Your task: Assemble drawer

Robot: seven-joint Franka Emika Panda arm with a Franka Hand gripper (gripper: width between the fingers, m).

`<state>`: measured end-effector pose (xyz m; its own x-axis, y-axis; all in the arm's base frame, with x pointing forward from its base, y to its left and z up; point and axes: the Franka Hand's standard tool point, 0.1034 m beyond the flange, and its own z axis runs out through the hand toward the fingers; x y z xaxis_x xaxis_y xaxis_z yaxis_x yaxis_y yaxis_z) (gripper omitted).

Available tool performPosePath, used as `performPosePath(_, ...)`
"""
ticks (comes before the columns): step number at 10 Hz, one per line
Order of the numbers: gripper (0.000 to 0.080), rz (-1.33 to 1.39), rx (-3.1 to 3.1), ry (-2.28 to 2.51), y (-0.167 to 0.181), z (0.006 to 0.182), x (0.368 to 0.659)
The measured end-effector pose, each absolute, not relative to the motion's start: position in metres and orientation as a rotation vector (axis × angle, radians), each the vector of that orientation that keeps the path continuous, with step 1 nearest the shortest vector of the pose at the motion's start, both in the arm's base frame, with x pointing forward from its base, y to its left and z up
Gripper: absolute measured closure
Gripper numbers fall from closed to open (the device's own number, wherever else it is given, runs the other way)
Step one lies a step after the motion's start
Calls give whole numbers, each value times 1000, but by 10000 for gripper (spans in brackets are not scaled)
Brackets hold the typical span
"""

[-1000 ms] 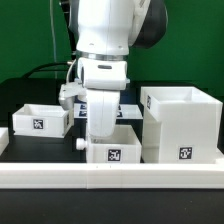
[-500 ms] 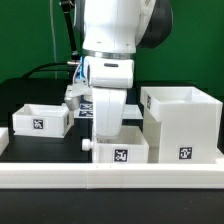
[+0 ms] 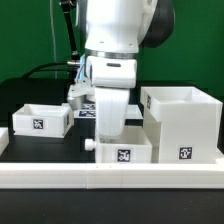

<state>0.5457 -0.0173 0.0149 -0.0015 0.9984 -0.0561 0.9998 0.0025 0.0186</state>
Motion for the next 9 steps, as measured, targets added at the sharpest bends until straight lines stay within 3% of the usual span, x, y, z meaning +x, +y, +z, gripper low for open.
performPosePath(9,758,-66,2132,2232,-13,12,541)
